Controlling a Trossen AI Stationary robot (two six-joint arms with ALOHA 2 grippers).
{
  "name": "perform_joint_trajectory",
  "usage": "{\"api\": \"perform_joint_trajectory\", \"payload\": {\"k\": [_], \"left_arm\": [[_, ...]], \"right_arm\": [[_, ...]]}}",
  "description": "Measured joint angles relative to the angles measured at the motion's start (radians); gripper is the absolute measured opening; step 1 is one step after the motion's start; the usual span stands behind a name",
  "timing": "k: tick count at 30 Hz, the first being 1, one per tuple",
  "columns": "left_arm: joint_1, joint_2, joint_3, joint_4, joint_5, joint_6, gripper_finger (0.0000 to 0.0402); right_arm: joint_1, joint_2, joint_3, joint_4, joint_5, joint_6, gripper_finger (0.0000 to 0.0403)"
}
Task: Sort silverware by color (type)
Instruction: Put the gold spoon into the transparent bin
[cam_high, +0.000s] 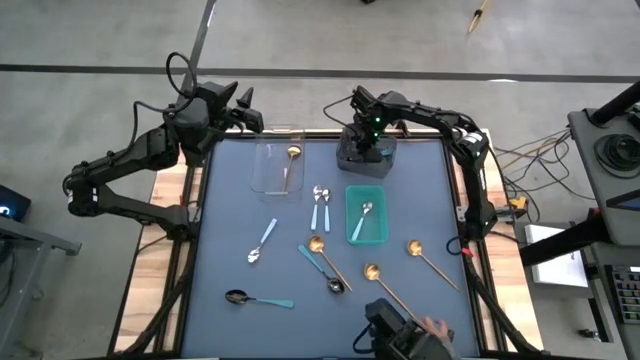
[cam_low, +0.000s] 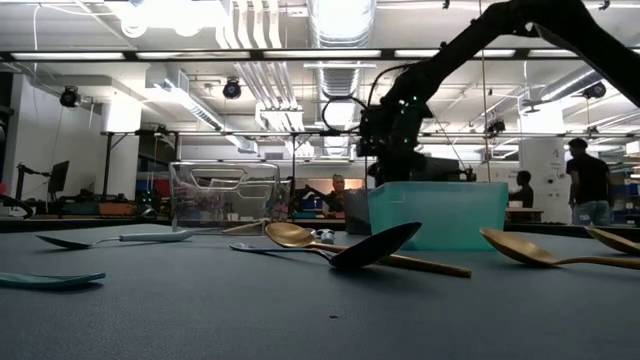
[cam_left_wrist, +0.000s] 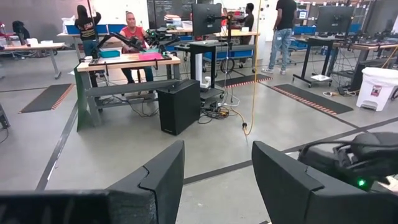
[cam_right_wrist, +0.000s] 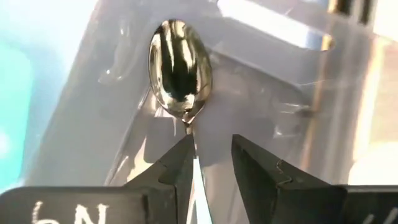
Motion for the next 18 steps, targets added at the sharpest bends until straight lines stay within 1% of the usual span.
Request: {"api": "perform_joint_trajectory", "payload": {"k": [4, 7, 12, 18], "left_arm": [[0.000, 0.000, 0.000, -0.019, 0.001, 0.000, 0.0170], [0.000, 0.000, 0.000, -0.049, 0.002, 0.000, 0.0170], [0.000, 0.000, 0.000, -0.124, 0.023, -0.030, 0.0170], [0.000, 0.000, 0.000, -0.252, 0.140, -0.121, 0.0170]], "right_arm": [[0.002, -0.048, 0.015, -0.002, 0.000, 0.063, 0.0095], [0.005, -0.097, 0.027, 0.000, -0.001, 0.161, 0.0085], [0.026, -0.184, 0.028, 0.008, 0.000, 0.437, 0.0066], [0.069, -0.282, 0.028, 0.008, 0.000, 0.793, 0.0051]]}}
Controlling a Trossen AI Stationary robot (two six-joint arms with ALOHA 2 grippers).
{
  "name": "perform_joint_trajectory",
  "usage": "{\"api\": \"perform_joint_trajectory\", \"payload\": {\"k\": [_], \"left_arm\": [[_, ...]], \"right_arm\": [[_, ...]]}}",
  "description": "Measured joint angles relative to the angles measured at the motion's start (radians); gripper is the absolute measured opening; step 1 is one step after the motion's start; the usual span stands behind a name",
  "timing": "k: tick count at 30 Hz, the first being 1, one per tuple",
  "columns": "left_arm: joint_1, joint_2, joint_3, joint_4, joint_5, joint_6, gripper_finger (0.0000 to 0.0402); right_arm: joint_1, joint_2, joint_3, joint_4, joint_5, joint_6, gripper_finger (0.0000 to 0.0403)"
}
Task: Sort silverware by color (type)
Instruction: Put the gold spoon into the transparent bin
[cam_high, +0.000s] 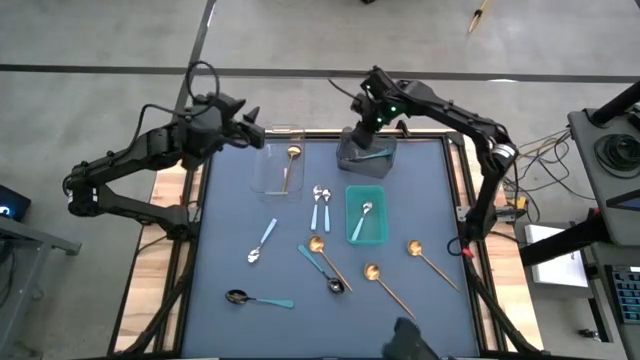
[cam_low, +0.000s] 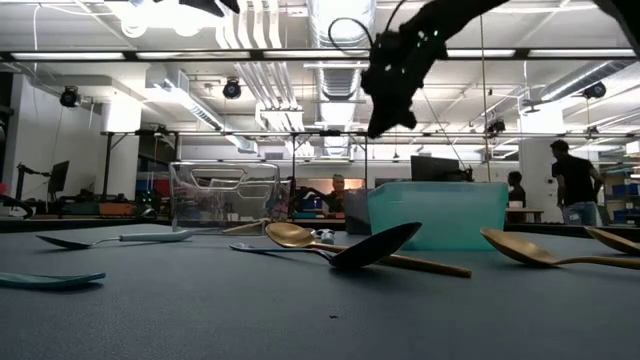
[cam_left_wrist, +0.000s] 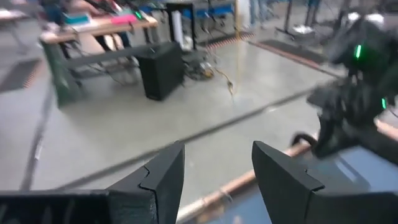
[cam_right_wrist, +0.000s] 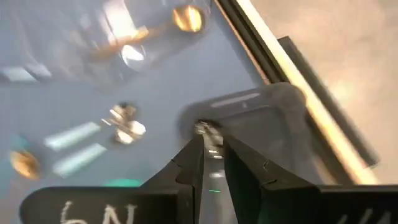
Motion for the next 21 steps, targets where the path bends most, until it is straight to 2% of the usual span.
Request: {"api": "perform_joint_trajectory", "payload": {"k": [5, 11, 21], "left_arm": [[0.000, 0.000, 0.000, -0.105, 0.124, -0.051, 0.0170], [0.000, 0.000, 0.000, -0.213, 0.257, -0.084, 0.0170], [-0.013, 0.000, -0.028, -0.339, 0.290, -0.106, 0.0170]], "right_arm": [[0.048, -0.071, 0.000, -0.002, -0.001, 0.324, 0.0048], [0.142, -0.145, 0.000, -0.025, -0.004, 0.535, 0.0048], [0.366, -0.173, 0.000, -0.081, -0.001, 0.764, 0.0047]]}}
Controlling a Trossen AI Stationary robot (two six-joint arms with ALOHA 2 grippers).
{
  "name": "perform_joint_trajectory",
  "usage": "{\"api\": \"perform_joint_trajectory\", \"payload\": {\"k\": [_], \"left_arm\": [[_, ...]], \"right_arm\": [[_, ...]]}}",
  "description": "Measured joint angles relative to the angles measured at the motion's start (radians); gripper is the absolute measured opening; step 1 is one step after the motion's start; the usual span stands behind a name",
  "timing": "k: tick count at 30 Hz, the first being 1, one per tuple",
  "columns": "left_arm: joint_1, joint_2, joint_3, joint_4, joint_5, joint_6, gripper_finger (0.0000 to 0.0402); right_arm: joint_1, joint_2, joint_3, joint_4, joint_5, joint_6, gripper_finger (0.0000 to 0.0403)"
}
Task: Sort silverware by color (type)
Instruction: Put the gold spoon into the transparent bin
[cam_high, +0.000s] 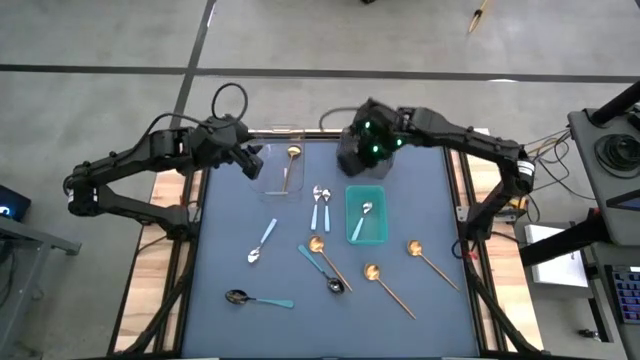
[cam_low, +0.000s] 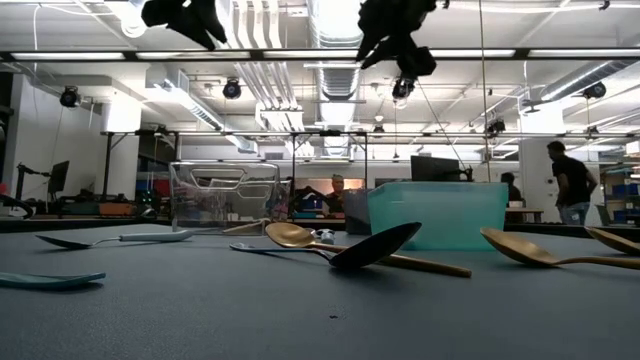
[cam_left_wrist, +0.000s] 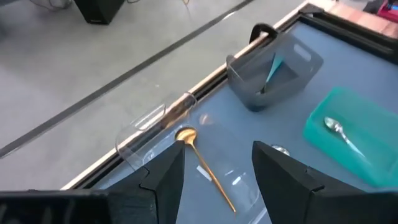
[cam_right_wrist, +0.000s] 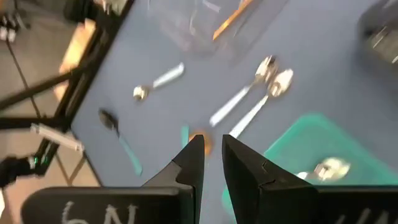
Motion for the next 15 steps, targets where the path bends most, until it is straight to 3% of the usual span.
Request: {"api": "perform_joint_trajectory", "payload": {"k": [15], "left_arm": [[-0.038, 0.000, -0.035, 0.080, 0.002, -0.117, 0.0170]], "right_arm": [[0.309, 0.009, -0.019, -0.213, 0.002, 0.128, 0.0047]]}}
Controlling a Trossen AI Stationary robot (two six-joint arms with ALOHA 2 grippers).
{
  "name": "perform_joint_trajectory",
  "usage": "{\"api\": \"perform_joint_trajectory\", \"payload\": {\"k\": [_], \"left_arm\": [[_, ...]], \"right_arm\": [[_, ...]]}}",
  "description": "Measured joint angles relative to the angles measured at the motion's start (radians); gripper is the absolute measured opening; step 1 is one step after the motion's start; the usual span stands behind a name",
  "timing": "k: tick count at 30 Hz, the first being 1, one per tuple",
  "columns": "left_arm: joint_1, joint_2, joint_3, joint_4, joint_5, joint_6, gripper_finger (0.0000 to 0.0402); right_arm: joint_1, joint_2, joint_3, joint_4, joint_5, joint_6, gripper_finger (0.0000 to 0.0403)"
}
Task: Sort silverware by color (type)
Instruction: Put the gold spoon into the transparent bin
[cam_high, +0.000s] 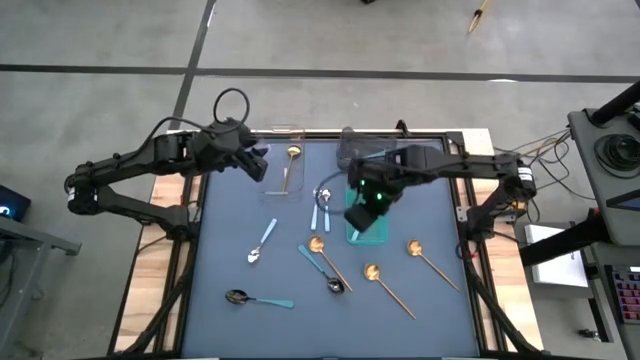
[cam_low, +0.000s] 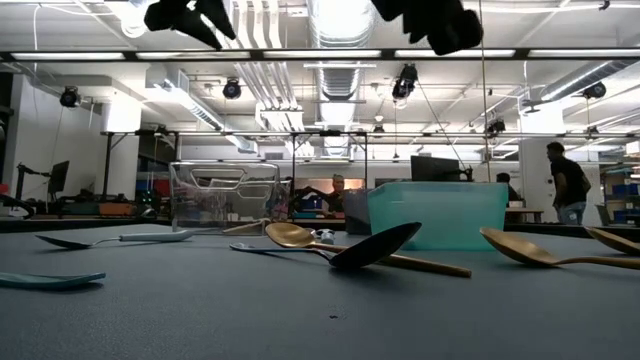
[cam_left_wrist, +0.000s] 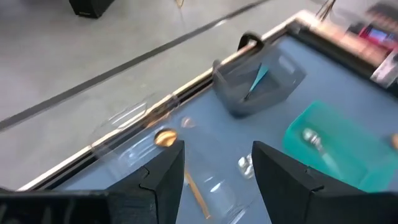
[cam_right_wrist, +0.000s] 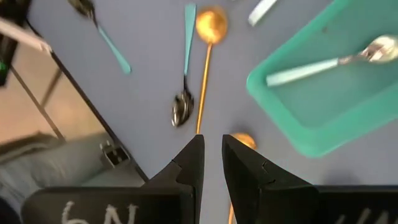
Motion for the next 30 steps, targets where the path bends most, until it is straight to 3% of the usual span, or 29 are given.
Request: {"api": "perform_joint_trajectory", "payload": {"k": [5, 16, 30], "left_arm": [[-0.017, 0.000, 0.000, 0.084, 0.000, -0.058, 0.0170], [-0.124, 0.001, 0.000, 0.208, -0.001, -0.168, 0.0170], [-0.256, 0.002, 0.000, 0.209, -0.038, -0.244, 0.0170]], "right_arm": [[0.100, 0.000, -0.048, 0.000, 0.008, 0.030, 0.0047], [0.319, -0.003, -0.177, 0.000, 0.096, 0.270, 0.0047], [0.452, -0.004, -0.345, 0.089, 0.111, 0.471, 0.0047]]}}
